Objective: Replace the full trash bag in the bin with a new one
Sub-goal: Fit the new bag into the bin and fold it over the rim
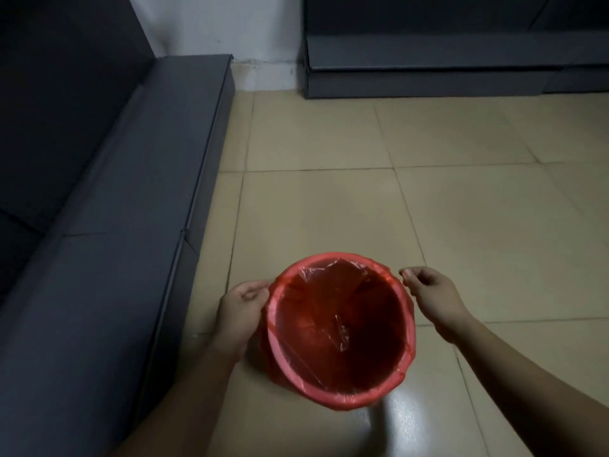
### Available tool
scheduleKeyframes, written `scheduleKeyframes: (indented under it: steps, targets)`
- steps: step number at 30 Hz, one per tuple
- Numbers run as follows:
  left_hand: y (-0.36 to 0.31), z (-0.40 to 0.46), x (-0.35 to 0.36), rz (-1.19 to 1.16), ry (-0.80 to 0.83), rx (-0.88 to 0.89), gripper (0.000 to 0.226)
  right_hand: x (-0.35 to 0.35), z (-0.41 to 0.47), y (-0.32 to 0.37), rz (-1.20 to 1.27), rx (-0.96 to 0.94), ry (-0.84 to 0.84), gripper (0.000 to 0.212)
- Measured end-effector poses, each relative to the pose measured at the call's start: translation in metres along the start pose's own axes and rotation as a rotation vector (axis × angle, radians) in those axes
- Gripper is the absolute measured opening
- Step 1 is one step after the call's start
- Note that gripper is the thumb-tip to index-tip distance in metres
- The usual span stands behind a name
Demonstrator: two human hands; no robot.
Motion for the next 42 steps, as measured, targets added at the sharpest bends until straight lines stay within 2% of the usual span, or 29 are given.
scheduleKeyframes:
  steps: [3, 6, 11, 13, 15, 17, 19, 22, 24, 26, 29, 34, 38, 42]
  targets:
    - [-0.023, 0.011, 0.003, 0.127, 0.012, 0.111, 0.028, -0.002, -0.006, 0.008, -0.169, -0.087, -0.086, 0.016]
    - [-0.032, 0.028, 0.018, 0.23, 0.083, 0.163, 0.026, 0.007, 0.003, 0.023, -0.275, -0.097, -0.075, 0.023]
    - [-0.012, 0.046, 0.031, 0.14, 0.055, -0.016, 0.021, 0.027, 0.021, 0.03, -0.156, 0.028, 0.023, 0.04]
    - [-0.007, 0.051, 0.033, 0.127, 0.058, -0.077, 0.027, 0.029, 0.023, 0.031, -0.107, 0.076, 0.046, 0.037]
    - [-0.004, 0.052, 0.036, 0.043, 0.087, -0.164, 0.022, 0.03, 0.022, 0.034, -0.073, 0.124, 0.066, 0.034]
    - [-0.005, 0.049, 0.034, -0.014, 0.046, -0.194, 0.022, 0.028, 0.018, 0.033, -0.064, 0.142, 0.029, 0.032]
    - [-0.014, 0.035, 0.024, 0.069, -0.006, -0.132, 0.025, 0.016, 0.003, 0.027, -0.156, 0.084, -0.077, 0.031]
    - [-0.033, -0.018, -0.003, 0.181, -0.029, -0.012, 0.021, -0.006, -0.038, 0.01, -0.409, 0.011, -0.186, 0.04]
    - [-0.033, -0.057, -0.018, 0.217, -0.049, -0.035, 0.032, -0.017, -0.067, -0.002, -0.541, 0.018, -0.223, 0.041]
    - [-0.028, -0.081, -0.023, 0.225, -0.032, -0.065, 0.028, -0.022, -0.089, -0.007, -0.59, 0.023, -0.235, 0.041]
    - [-0.022, -0.092, -0.016, 0.18, 0.042, -0.035, 0.009, -0.021, -0.094, -0.007, -0.527, 0.022, -0.202, 0.027]
    - [-0.008, -0.087, -0.015, 0.109, -0.053, -0.101, 0.013, -0.017, -0.075, -0.024, -0.325, 0.119, -0.169, 0.011]
    - [0.006, -0.09, -0.012, 0.071, -0.142, -0.121, 0.018, -0.016, -0.075, -0.03, -0.139, 0.125, -0.129, 0.024]
    - [0.01, -0.095, -0.008, 0.086, -0.137, -0.093, 0.028, -0.015, -0.073, -0.038, -0.045, 0.116, -0.077, 0.022]
Point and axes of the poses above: each hand's wrist, its own z-axis towards the middle knuckle, its own x-axis out of the palm, y = z × x, the point moved 3 cm from there along z, towards the middle knuckle, and after that the axes turned 14 degrees about x, right-handed, at the moved point
